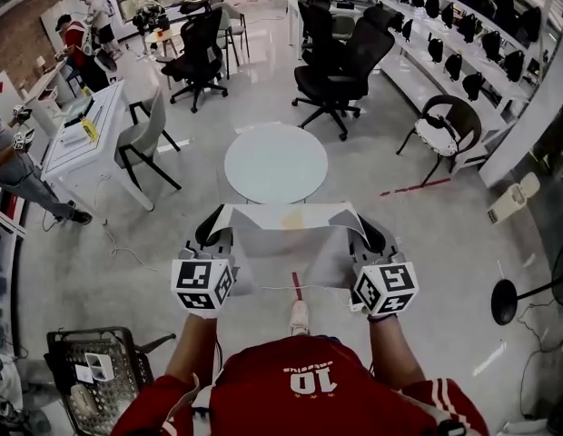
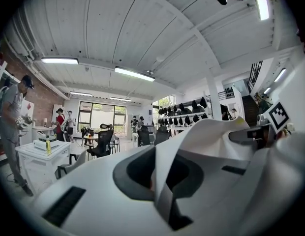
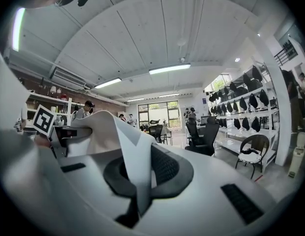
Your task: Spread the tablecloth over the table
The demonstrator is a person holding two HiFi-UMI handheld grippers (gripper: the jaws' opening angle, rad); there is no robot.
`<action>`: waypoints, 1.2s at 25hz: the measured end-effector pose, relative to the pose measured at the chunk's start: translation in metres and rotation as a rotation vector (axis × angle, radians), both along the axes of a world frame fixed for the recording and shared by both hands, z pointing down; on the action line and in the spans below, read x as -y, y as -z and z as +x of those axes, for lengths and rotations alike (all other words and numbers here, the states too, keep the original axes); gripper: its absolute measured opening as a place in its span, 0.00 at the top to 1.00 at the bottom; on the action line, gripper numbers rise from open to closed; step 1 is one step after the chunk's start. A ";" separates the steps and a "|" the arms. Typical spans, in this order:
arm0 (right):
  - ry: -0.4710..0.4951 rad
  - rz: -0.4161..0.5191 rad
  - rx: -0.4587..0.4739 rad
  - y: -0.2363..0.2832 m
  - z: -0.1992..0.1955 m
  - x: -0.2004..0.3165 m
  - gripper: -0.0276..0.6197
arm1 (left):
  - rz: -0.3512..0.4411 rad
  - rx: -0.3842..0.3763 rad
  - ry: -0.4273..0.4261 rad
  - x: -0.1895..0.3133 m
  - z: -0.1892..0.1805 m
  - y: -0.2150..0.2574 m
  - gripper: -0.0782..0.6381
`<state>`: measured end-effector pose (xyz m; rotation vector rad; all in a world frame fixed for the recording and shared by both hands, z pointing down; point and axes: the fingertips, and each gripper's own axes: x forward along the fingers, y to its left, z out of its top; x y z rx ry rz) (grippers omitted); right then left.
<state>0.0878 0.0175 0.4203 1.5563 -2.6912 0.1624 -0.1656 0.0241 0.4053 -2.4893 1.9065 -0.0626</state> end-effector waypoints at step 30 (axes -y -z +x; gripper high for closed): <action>0.105 0.000 0.048 0.002 0.036 0.182 0.93 | -0.007 0.050 0.090 0.166 0.036 0.013 0.87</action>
